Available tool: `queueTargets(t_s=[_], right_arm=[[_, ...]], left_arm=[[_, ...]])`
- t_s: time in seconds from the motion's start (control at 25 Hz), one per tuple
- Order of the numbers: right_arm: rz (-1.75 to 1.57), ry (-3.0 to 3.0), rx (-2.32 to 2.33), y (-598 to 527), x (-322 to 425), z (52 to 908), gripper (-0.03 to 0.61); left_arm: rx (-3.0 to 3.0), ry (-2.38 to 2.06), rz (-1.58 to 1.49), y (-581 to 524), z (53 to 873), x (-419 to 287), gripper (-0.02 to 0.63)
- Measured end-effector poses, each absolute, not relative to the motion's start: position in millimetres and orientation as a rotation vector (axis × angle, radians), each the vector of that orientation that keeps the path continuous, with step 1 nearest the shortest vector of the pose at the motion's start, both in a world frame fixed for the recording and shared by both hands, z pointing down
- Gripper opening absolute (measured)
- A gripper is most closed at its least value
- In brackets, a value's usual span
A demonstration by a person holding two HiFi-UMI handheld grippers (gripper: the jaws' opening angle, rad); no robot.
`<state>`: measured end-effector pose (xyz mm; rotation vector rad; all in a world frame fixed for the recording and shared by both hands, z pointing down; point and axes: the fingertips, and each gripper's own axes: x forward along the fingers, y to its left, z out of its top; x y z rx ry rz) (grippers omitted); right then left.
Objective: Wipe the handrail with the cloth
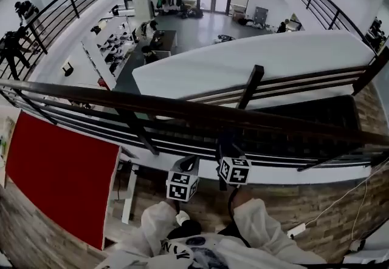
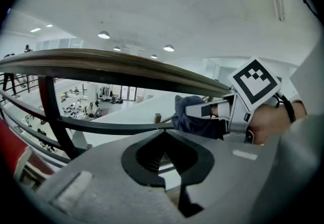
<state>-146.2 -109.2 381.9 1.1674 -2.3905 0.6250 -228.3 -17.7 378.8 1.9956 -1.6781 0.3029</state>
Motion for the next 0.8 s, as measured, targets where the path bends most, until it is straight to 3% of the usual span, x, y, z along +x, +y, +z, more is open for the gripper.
queueTargets(t_s=[0.56, 0.8], right_arm=[[0.59, -2.441, 0.775, -47, -398, 429, 0.08], [0.614, -2.452, 0.682, -51, -460, 453, 0.08]], left_arm=[[1.721, -1.924, 0.222, 45, 415, -448, 0.003], [1.649, -2.0, 0.208, 52, 425, -500, 0.003]])
